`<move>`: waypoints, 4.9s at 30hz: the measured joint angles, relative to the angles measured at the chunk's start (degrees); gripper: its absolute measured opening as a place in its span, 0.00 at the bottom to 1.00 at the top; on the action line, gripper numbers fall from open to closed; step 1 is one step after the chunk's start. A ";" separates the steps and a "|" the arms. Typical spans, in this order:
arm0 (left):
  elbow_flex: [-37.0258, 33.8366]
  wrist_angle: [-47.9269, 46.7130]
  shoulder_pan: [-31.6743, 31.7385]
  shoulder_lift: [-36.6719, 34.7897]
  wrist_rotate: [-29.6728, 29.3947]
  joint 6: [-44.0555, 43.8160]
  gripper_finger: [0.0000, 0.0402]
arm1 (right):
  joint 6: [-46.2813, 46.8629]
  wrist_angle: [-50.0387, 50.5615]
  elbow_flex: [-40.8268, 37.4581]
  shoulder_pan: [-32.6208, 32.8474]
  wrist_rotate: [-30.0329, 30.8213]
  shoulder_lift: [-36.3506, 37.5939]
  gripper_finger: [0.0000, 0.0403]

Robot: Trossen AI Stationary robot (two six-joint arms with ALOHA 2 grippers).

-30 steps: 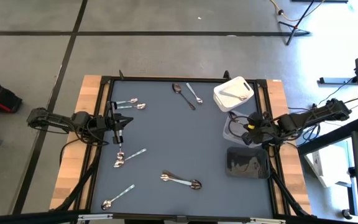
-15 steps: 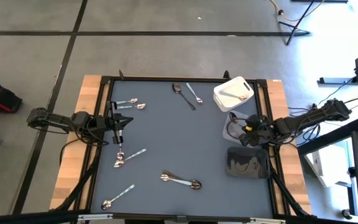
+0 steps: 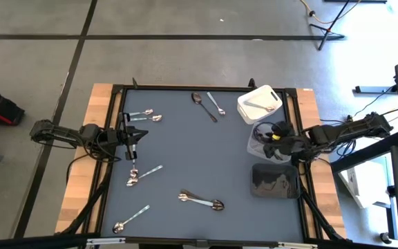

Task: Sort silverware by color (type)
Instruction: Put the top black spoon into the transparent bin, then put the black spoon into the transparent bin

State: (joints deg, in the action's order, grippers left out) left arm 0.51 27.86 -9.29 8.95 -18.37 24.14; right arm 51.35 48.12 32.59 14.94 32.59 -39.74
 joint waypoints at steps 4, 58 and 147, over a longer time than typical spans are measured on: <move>0.00 0.00 0.01 -0.02 0.00 0.00 0.01 | -13.72 -17.37 0.54 0.00 1.91 -1.80 0.34; 0.00 -0.07 0.01 -0.01 -0.15 0.29 0.01 | -36.72 -44.58 38.35 -38.50 -25.55 -70.54 0.56; 0.00 -0.21 0.01 -0.01 -0.15 0.42 0.01 | -44.26 -37.41 40.55 -34.89 -27.78 -76.93 0.31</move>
State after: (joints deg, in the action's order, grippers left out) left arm 0.51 27.65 -9.28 8.94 -18.52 24.56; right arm 7.09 10.71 73.14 -19.95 4.81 -116.68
